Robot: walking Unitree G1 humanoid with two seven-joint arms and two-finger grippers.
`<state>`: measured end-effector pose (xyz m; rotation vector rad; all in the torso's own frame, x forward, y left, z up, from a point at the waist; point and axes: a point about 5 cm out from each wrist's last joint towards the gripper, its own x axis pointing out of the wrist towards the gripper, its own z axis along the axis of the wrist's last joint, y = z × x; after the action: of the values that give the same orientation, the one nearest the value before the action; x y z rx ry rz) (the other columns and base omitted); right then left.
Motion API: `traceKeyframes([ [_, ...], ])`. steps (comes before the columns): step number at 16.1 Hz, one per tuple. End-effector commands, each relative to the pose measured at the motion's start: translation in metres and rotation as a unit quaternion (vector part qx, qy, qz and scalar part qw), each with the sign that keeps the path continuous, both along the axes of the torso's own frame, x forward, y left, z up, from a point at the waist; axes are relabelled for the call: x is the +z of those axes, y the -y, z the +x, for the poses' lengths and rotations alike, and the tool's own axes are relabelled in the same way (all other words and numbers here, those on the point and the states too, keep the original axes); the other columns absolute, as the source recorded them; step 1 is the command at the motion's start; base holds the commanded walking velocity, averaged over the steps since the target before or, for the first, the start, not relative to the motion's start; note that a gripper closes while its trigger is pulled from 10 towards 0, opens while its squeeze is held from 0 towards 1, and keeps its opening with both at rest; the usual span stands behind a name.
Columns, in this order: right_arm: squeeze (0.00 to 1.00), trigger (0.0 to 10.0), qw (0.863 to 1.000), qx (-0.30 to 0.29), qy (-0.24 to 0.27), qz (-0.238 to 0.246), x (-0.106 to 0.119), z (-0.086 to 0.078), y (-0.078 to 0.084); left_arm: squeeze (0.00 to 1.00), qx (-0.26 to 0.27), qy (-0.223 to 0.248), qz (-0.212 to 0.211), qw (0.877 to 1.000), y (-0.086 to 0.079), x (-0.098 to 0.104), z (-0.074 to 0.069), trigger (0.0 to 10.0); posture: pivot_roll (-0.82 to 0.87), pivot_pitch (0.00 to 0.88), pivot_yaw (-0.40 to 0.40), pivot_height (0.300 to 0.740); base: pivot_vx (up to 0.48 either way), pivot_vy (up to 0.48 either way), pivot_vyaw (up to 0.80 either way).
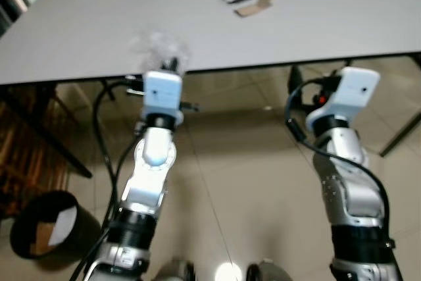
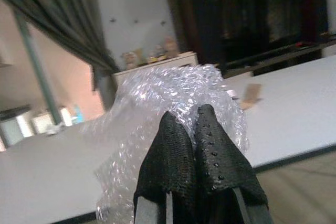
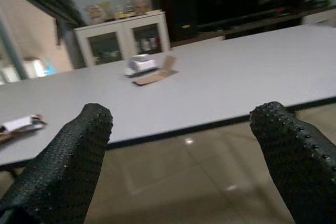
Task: Picking trash to rubbish bin
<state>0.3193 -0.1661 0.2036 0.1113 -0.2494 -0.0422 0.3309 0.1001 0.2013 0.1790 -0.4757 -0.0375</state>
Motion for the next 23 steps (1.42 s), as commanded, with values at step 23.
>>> traceKeyframes([
  [23, 0.0, 10.0, 0.999, 0.04, -0.006, -0.018, -0.004, -0.001, -0.016, 0.0, 0.012, -0.009, 0.006, 1.0, -0.004, -0.003, 0.002, 10.0, -0.09, 0.138, 0.069, 0.74, -0.022, 0.0, 0.49],
])
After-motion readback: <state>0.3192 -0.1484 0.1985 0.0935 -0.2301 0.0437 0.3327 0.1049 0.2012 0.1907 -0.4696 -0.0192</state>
